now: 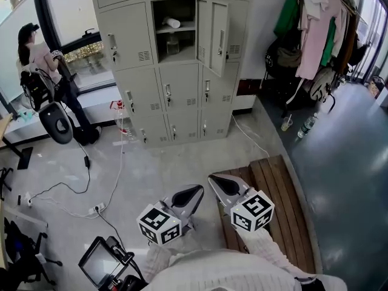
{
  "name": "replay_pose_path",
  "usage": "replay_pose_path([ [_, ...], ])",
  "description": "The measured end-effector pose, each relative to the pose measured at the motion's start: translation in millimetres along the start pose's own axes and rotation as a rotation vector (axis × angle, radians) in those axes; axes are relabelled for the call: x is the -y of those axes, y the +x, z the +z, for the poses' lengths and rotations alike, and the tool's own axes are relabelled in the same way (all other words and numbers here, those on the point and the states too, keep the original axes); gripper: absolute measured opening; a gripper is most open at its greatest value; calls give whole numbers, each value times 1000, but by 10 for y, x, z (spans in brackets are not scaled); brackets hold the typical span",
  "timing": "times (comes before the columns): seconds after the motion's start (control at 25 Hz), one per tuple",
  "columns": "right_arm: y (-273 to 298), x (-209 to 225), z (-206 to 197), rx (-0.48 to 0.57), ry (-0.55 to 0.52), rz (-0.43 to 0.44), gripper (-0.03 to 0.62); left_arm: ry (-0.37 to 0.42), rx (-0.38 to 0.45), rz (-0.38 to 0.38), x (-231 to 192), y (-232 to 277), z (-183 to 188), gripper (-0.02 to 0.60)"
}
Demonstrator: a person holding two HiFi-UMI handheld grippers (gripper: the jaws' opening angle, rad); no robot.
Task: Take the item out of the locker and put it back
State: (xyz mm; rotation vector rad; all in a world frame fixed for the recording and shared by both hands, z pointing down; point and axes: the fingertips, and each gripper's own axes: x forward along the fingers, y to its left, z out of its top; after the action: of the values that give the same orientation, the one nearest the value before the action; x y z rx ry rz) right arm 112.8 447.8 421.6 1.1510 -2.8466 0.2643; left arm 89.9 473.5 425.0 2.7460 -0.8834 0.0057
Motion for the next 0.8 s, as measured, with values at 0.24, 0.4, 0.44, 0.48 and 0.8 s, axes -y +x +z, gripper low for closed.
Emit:
replay_pose_path([
  [0.24, 871, 417, 255, -8, -26, -42, -8, 13, 29, -29, -866, 248, 428, 8],
  [0.4, 1416, 719, 448, 0, -55, -81, -8, 29, 43, -54, -1422, 426, 689, 8],
  [0.44, 1552, 782, 497, 3, -68, -87, -8, 35, 43, -60, -1562, 477, 744, 8],
  [0.48, 1682, 842, 535, 5, -79, -91, -8, 36, 44, -65, -1698, 532, 788, 8],
  [0.8, 2215, 1300, 522, -31, -27, -122, -8, -39, 20, -72, -2370, 843, 824, 8],
])
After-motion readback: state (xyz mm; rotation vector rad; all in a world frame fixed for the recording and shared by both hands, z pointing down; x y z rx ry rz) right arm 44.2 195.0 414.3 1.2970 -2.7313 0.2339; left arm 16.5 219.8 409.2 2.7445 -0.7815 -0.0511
